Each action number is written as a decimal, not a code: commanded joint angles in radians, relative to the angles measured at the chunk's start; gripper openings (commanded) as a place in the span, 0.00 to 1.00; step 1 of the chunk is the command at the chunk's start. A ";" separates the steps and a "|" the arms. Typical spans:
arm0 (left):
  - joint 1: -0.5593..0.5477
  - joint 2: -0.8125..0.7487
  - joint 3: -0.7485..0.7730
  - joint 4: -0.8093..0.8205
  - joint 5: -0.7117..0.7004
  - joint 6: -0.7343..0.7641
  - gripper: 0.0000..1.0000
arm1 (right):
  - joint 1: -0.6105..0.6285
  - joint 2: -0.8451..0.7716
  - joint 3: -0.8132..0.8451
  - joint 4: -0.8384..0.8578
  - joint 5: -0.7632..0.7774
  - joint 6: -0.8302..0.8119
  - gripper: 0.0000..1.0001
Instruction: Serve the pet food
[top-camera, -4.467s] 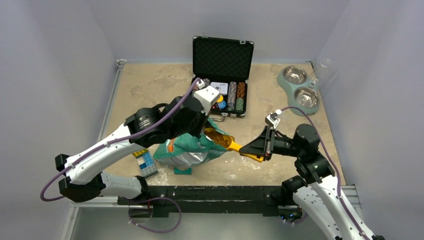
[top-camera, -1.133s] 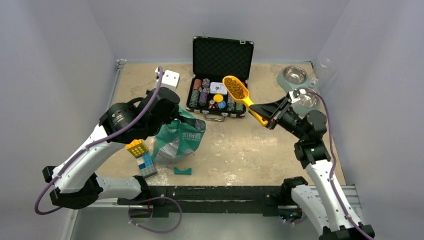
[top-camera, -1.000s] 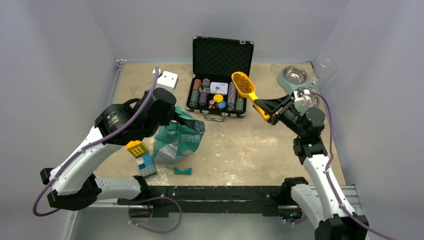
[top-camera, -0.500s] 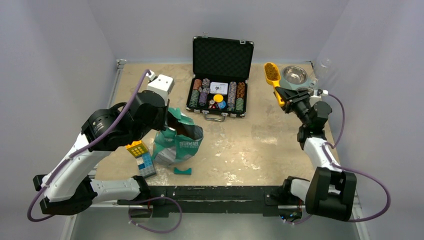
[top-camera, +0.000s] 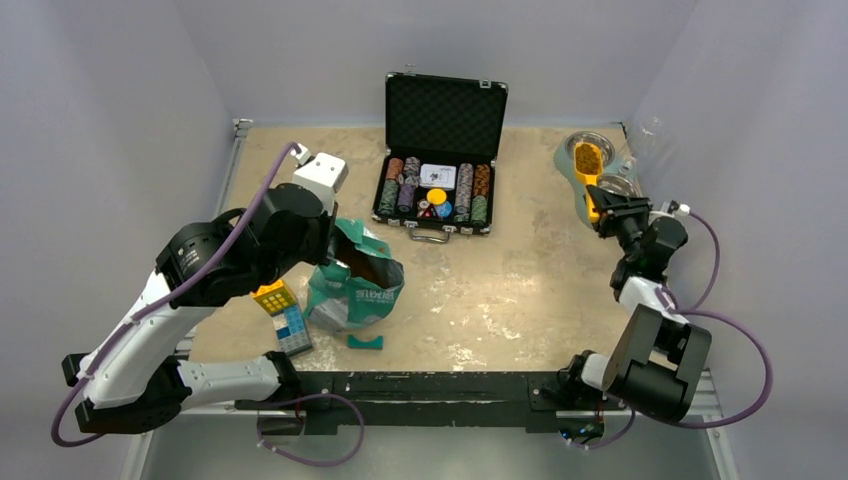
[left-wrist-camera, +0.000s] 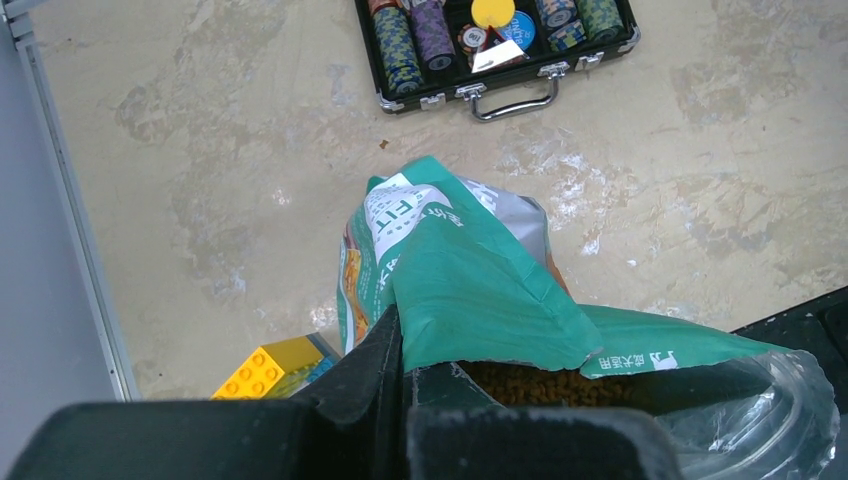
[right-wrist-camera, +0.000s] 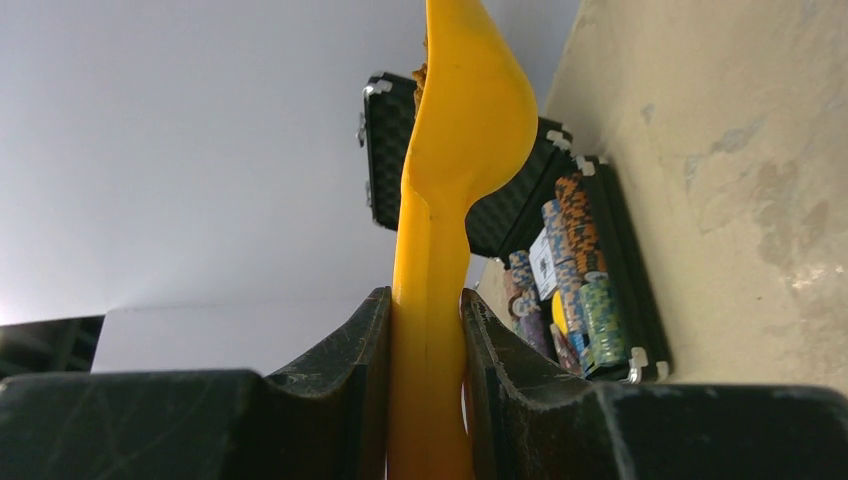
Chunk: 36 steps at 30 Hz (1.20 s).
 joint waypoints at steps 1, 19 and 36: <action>0.006 -0.054 -0.001 0.046 -0.007 -0.004 0.00 | -0.059 -0.008 0.000 0.027 -0.013 -0.056 0.00; 0.006 -0.062 -0.001 0.058 -0.028 -0.043 0.00 | -0.124 0.005 0.090 -0.291 0.093 -0.148 0.00; 0.006 -0.090 -0.033 0.060 -0.036 -0.070 0.00 | -0.143 0.064 0.314 -0.687 0.198 -0.237 0.00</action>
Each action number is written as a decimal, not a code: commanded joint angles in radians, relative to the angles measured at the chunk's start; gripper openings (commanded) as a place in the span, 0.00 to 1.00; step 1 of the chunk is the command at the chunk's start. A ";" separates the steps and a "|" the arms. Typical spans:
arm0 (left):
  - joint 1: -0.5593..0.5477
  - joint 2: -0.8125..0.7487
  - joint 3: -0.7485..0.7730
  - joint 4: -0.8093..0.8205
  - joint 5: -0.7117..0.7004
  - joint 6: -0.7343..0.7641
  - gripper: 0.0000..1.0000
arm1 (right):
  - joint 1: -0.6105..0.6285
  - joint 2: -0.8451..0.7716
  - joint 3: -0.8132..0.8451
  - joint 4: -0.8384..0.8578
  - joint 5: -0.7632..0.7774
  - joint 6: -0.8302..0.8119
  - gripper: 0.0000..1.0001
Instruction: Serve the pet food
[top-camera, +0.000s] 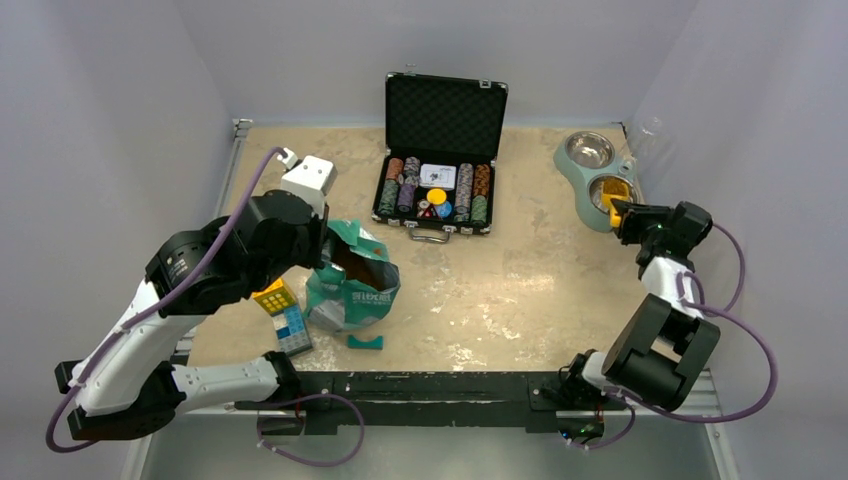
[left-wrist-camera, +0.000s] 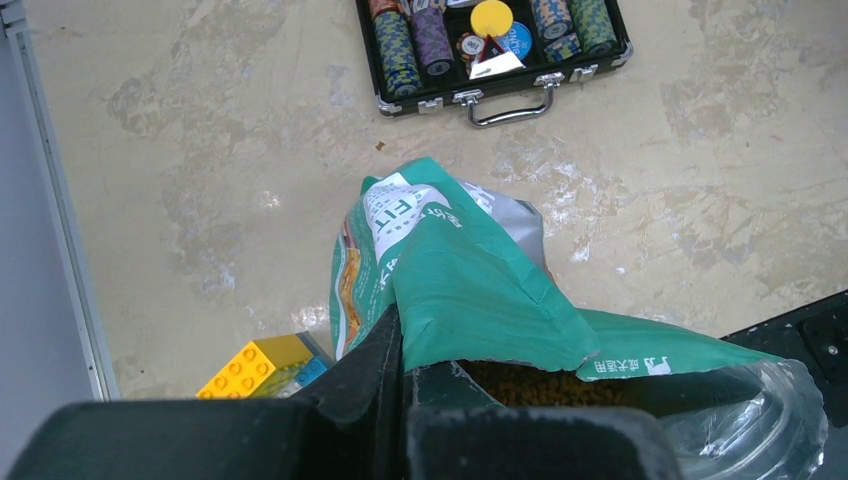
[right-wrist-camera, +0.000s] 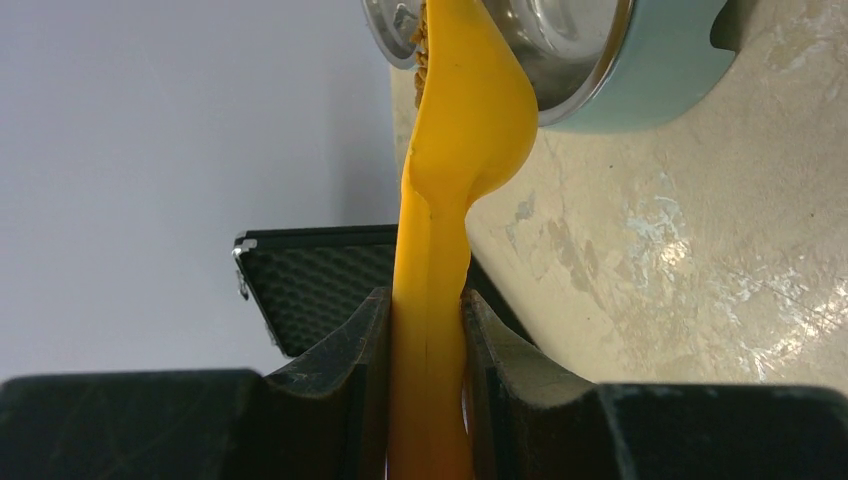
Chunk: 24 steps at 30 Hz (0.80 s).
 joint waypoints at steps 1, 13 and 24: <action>0.006 -0.039 0.005 0.049 -0.030 -0.032 0.00 | -0.007 0.019 0.124 -0.132 0.046 -0.068 0.00; 0.006 -0.049 -0.013 0.073 -0.039 -0.019 0.00 | -0.007 0.070 0.317 -0.414 0.127 -0.185 0.00; 0.006 -0.051 -0.025 0.097 -0.036 -0.005 0.00 | -0.006 0.130 0.484 -0.639 0.187 -0.308 0.00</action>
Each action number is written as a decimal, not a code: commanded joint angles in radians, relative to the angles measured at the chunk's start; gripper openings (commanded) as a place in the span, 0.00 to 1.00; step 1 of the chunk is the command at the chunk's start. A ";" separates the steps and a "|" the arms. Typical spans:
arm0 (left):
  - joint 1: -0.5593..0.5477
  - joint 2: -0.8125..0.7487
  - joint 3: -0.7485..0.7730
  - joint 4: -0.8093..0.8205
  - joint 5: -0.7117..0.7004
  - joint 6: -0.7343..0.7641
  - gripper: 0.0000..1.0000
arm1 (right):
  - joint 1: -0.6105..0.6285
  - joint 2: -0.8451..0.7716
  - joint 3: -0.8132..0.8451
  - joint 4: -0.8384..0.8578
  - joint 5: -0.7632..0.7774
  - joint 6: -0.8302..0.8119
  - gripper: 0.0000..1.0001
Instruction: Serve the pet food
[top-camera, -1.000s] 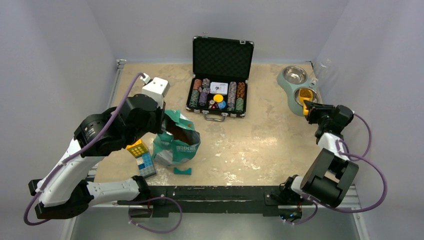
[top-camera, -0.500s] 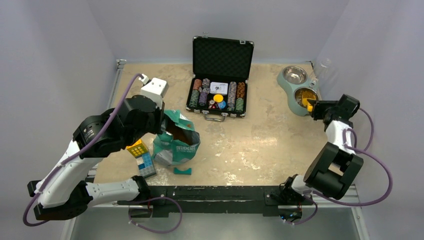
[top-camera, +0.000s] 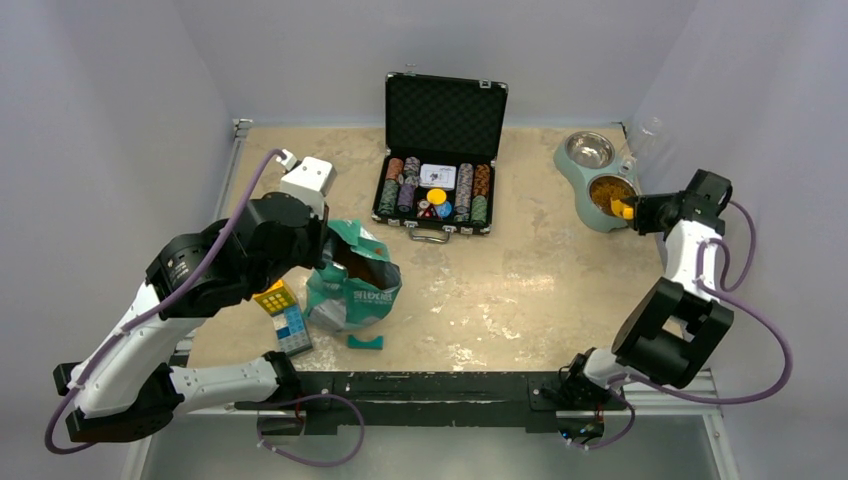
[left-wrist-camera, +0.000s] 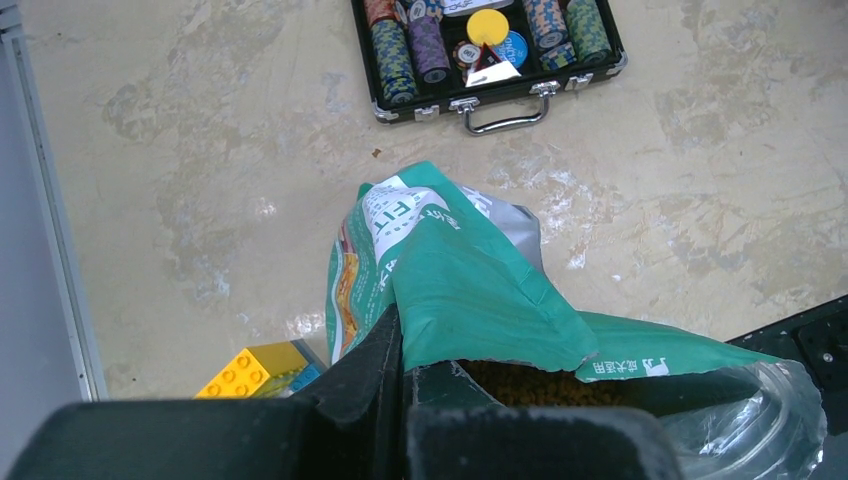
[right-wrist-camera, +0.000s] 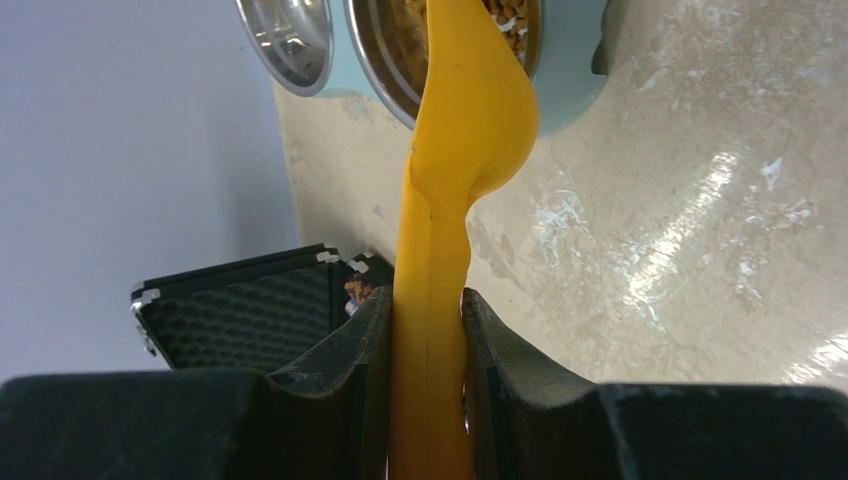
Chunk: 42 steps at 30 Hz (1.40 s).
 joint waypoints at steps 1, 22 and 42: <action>0.006 -0.028 0.010 0.064 -0.029 -0.004 0.00 | -0.006 0.023 0.120 -0.099 0.069 -0.107 0.00; 0.006 -0.036 0.011 0.069 -0.026 0.007 0.00 | 0.178 0.243 0.511 -0.453 0.311 -0.389 0.00; 0.006 -0.019 -0.019 0.137 0.168 0.098 0.00 | 0.288 -0.157 0.427 -0.475 0.158 -0.663 0.00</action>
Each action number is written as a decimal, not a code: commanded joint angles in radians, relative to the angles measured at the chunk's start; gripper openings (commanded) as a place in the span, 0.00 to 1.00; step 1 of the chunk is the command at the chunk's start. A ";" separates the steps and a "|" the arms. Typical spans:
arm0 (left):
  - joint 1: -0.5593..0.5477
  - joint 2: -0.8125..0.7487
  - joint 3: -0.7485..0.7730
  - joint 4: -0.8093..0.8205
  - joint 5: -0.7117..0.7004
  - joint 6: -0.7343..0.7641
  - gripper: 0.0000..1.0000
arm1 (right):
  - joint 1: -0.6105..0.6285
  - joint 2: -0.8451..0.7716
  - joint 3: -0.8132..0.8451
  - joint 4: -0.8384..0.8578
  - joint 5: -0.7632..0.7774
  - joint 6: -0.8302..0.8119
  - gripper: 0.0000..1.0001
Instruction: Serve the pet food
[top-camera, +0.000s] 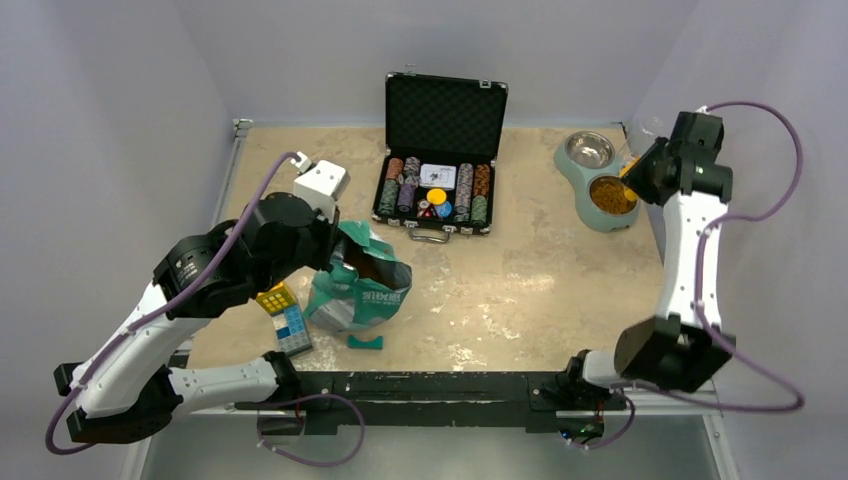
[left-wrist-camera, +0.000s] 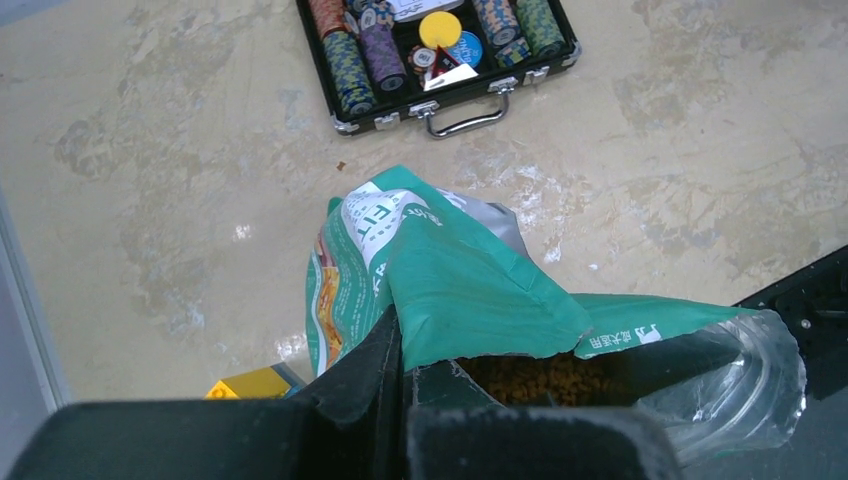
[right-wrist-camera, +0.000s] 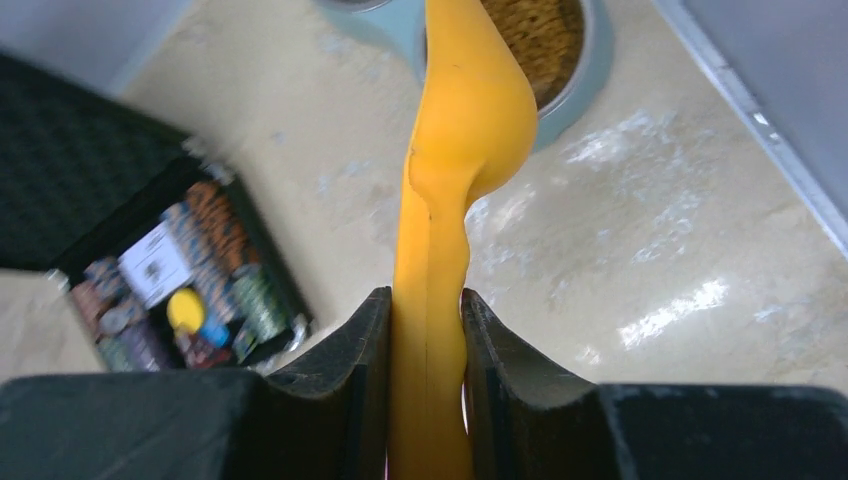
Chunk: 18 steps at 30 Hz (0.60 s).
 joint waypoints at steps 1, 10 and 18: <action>0.006 0.009 0.042 0.057 0.114 0.037 0.00 | 0.038 -0.261 -0.134 0.026 -0.325 -0.057 0.00; 0.006 0.162 0.189 -0.043 0.223 0.026 0.00 | 0.407 -0.586 -0.228 -0.041 -0.877 0.028 0.00; 0.007 0.321 0.382 -0.231 0.278 -0.108 0.00 | 0.584 -0.718 -0.199 -0.134 -1.026 0.189 0.00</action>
